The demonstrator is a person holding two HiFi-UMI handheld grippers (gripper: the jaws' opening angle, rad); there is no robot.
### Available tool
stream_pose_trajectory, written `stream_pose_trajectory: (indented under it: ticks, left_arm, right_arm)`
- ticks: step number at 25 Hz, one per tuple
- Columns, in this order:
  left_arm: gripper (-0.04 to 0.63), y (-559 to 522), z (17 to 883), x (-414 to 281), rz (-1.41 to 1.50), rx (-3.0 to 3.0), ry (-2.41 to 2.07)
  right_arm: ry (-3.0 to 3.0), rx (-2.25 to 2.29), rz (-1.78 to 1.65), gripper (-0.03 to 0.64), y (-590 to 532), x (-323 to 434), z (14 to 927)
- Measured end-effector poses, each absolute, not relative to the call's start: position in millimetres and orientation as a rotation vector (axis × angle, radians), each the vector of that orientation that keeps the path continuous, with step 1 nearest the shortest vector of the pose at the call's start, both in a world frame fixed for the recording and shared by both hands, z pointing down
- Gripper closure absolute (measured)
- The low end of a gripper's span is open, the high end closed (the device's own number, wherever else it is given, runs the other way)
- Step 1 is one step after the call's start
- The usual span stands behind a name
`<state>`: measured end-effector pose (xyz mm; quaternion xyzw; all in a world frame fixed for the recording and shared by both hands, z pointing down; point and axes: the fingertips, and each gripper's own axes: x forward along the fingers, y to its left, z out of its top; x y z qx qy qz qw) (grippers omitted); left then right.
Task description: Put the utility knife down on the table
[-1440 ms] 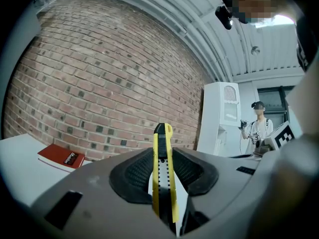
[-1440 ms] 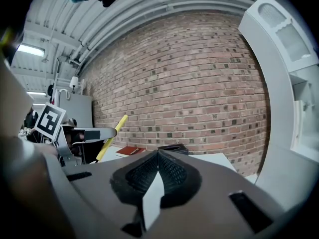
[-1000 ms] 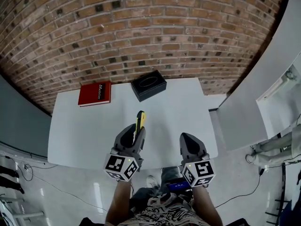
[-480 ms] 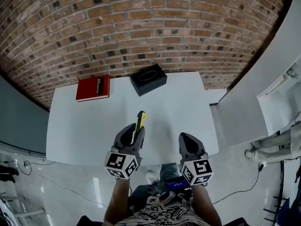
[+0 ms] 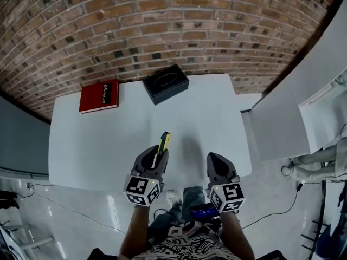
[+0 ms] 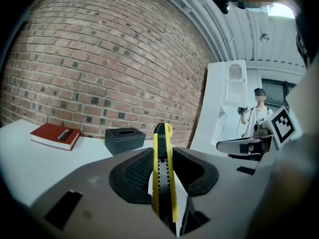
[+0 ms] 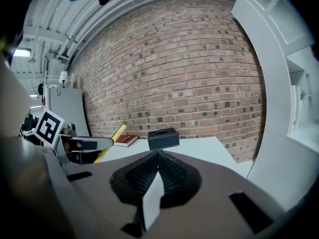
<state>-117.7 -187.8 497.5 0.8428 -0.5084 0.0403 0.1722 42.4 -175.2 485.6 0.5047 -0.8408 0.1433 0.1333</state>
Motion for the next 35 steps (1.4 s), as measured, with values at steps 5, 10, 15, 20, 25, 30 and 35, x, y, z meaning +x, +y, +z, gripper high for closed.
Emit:
stream_pose_trajectory:
  ticks: [5,10,15,20,25,30,35]
  left_arm:
    - [0.472,-192,538,-106,0.222,2.334,-1.412]
    - [0.472,-199,569,-96,0.32,2.292,-1.392]
    - [0.472,-202,598,-85,0.453,2.258,-1.371]
    - [0.472,-208,627,-73,0.567,2.228,-1.353]
    - [0.472,-206,658,-65,0.687,2.18,-1.316]
    - [0.472,-208,678,-64,0.763,2.15,-1.309]
    - [0.472,-210,689,-63,0.784,2.137,-1.309]
  right_arm:
    - [-2.401,1.433,0.458,0.613,-185,52,510]
    - [-2.381,1.402,0.53,0.612,-196,63,532]
    - [-2.35,1.333,0.589,0.612,-200,68,556]
    - [-2.332,1.274,0.628,0.612,-209,72,580]
    - [-2.31,1.223,0.659,0.612,-217,77,596]
    - [-2.297,1.201,0.67,0.612,-226,83,606]
    - [-2.266,1.214,0.688,0.612,-230,93,616]
